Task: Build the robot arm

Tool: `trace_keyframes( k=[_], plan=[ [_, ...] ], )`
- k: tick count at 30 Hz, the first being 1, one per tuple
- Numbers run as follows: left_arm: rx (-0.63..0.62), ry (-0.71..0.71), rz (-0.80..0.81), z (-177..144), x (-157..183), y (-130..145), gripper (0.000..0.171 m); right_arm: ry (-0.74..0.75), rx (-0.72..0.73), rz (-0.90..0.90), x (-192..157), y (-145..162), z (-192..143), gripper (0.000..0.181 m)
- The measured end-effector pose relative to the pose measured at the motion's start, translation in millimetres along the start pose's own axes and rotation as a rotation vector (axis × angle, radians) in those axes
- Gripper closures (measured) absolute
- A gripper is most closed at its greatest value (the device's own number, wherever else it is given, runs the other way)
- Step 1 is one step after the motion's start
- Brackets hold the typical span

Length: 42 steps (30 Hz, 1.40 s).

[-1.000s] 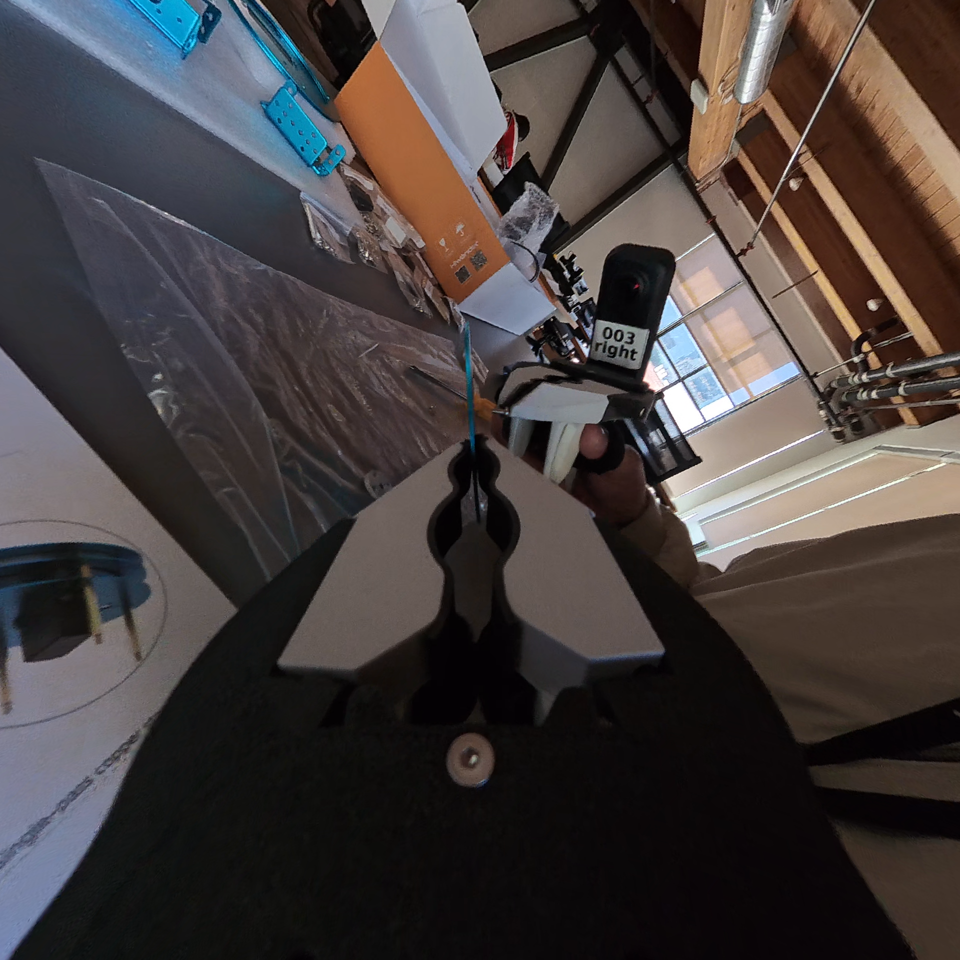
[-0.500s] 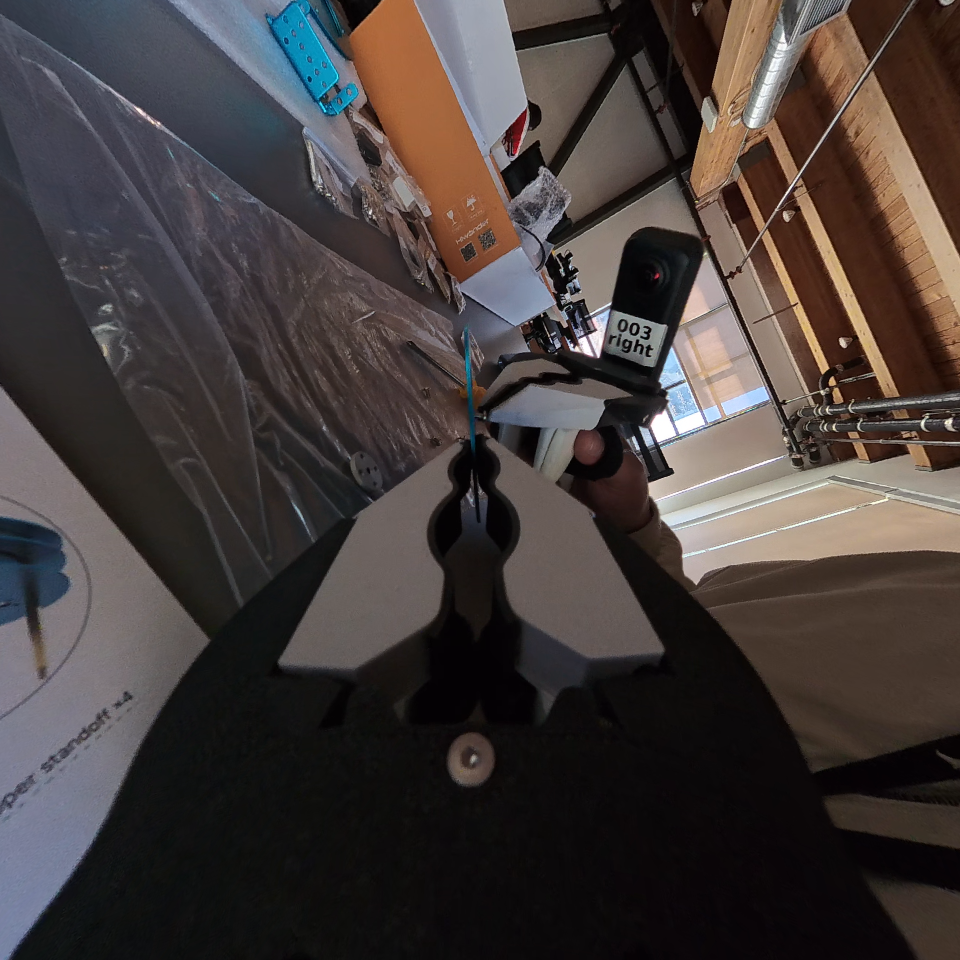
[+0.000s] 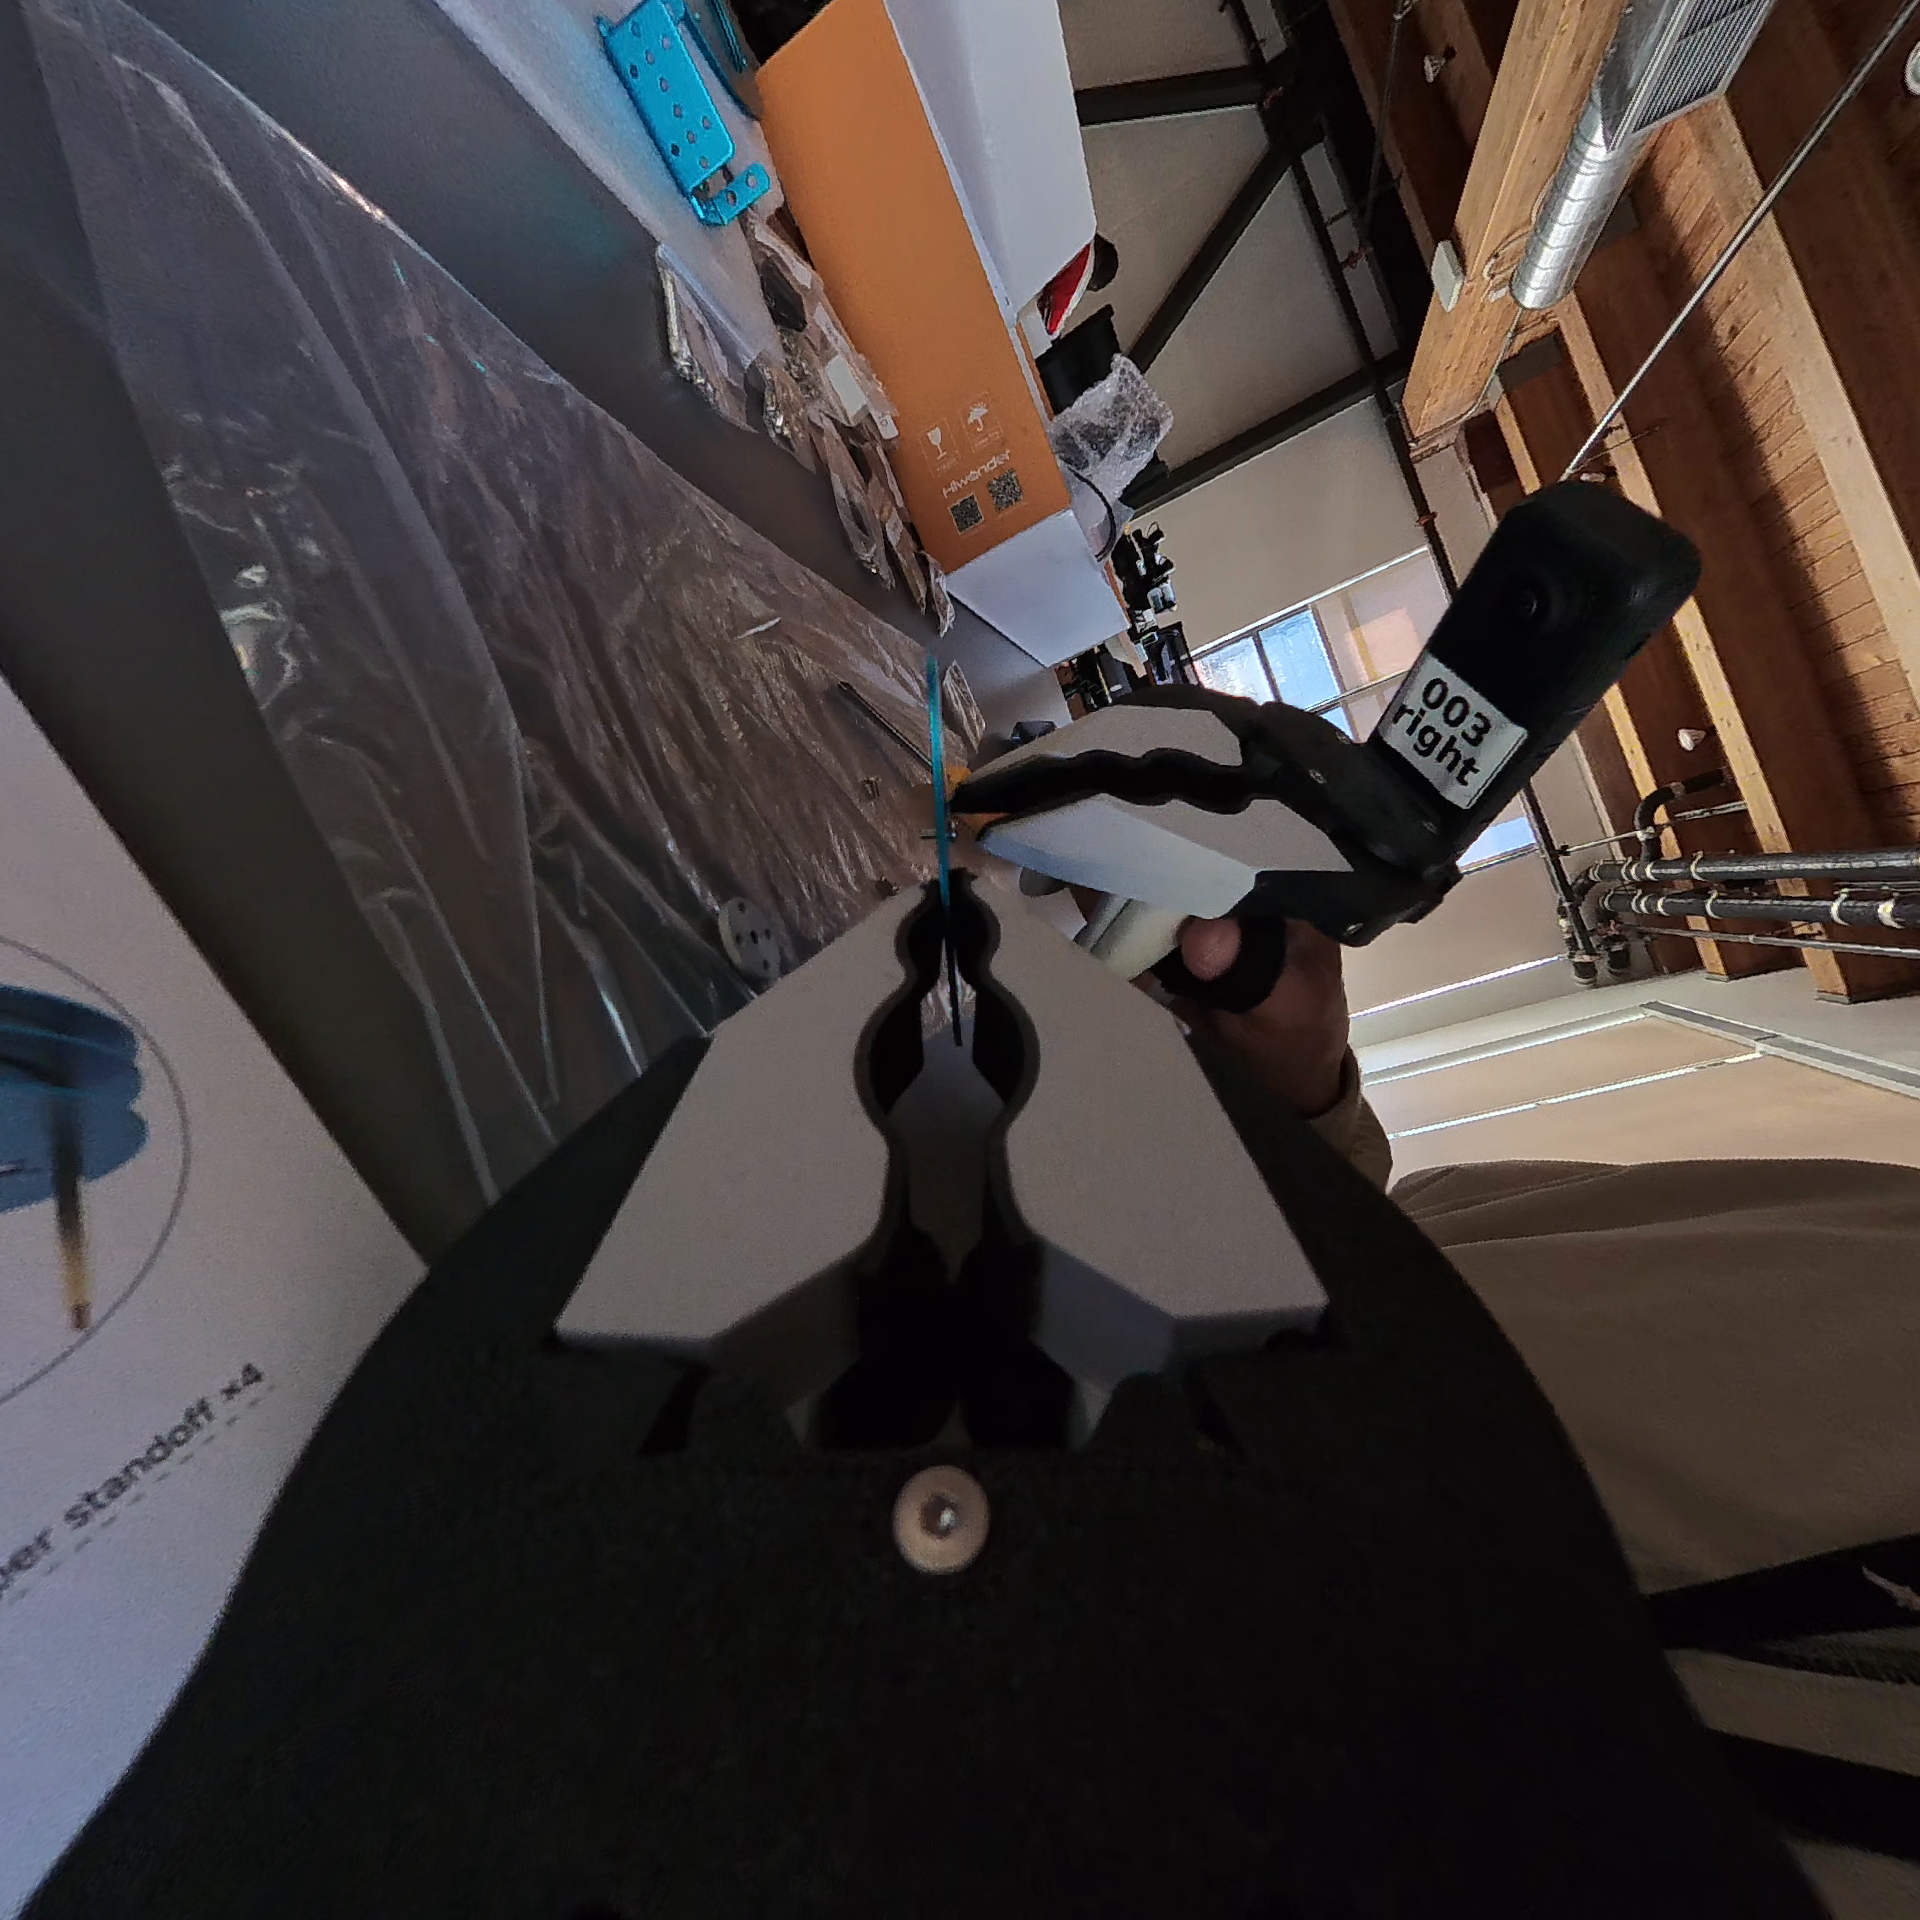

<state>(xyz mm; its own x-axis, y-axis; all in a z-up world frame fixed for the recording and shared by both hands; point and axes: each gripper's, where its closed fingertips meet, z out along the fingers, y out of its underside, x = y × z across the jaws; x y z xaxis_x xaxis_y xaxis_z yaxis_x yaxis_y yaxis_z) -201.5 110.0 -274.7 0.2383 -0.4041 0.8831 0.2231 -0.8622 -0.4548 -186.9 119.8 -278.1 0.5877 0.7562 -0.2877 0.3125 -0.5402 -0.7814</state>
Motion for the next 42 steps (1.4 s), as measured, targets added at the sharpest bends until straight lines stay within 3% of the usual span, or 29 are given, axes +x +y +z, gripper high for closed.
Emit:
trace_keyframes(
  k=[6,8,11,15,20,24,31,42],
  plan=[
    [0.027,0.079,-0.044,-4.3,7.3,-4.8,0.17,0.005,0.157,0.032,15.6,-23.3,-25.7,0.17],
    [0.056,0.129,-0.042,-9.3,14.5,-10.0,0.17,-0.114,0.18,0.165,17.1,-21.5,-30.2,0.161],
    [0.071,0.183,-0.044,-14.4,24.0,-13.7,0.17,-0.417,0.183,0.401,-2.7,-14.3,-28.8,0.151],
    [0.064,0.219,-0.077,-14.3,27.6,-12.0,0.17,-0.608,0.252,0.569,-16.6,-15.8,-26.6,0.174],
    [0.03,0.214,-0.093,-11.8,23.3,-7.6,0.17,-0.651,0.267,0.663,-14.9,-12.0,-24.6,0.181],
    [0.062,0.192,-0.088,-8.5,24.0,-9.5,0.152,-0.625,0.302,0.699,-10.1,-11.0,-20.6,0.181],
    [0.069,0.209,-0.154,5.6,26.1,1.1,0.152,-0.637,0.304,0.699,-15.6,-11.2,-16.8,0.181],
    [0.154,0.199,-0.185,6.3,23.7,-4.6,0.163,-0.629,0.29,0.688,-18.0,-8.5,-14.9,0.181]
  ],
)
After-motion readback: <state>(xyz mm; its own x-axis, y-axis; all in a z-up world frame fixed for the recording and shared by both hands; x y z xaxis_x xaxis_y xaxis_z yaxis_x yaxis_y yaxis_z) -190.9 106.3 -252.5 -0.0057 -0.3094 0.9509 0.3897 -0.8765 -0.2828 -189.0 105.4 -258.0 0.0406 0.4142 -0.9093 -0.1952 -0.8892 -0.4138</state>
